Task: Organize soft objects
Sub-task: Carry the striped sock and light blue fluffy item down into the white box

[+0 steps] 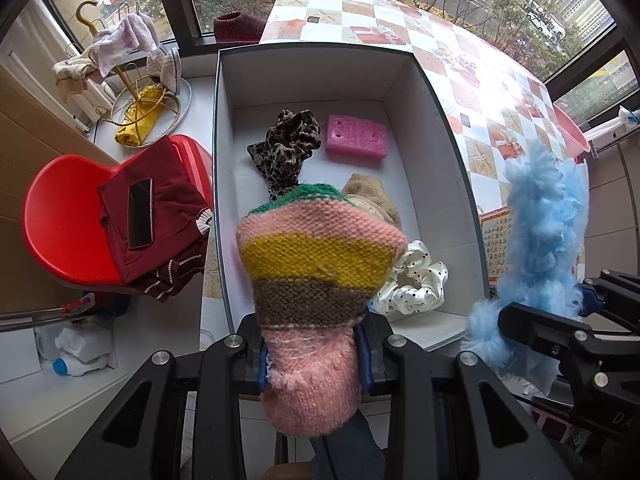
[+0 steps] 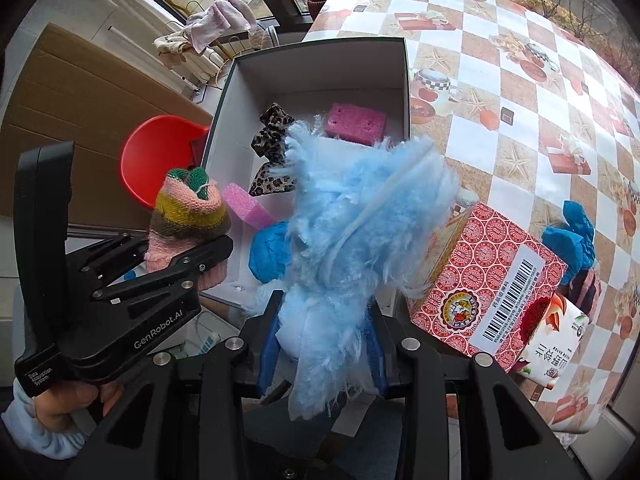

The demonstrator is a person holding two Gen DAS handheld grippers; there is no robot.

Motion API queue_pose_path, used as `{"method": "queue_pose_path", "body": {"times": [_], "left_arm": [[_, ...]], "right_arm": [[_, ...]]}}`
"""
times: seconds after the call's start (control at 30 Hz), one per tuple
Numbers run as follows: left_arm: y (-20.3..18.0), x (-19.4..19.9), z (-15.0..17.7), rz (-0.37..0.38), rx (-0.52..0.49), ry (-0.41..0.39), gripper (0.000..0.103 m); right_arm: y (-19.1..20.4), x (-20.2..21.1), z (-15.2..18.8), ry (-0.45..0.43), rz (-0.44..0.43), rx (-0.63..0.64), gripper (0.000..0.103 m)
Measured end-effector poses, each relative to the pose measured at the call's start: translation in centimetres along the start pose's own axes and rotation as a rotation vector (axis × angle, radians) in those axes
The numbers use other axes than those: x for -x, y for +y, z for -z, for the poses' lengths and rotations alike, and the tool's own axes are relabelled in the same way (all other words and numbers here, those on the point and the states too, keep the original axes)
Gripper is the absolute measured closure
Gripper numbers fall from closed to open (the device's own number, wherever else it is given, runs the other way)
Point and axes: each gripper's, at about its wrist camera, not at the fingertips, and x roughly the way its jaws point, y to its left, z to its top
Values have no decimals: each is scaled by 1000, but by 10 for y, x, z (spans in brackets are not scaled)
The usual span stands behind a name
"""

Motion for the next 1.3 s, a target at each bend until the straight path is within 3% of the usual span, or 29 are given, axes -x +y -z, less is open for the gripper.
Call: {"method": "queue_pose_path", "body": {"times": [0.73,1.3], "left_arm": [[6,-4,-5,-4,17,14,68],[6,-14,-45,-44,8,-1,67]], "right_arm": [[7,-5,-19,-4,9,23,64],[-1,-12,-49,-7,2,10,64]]}}
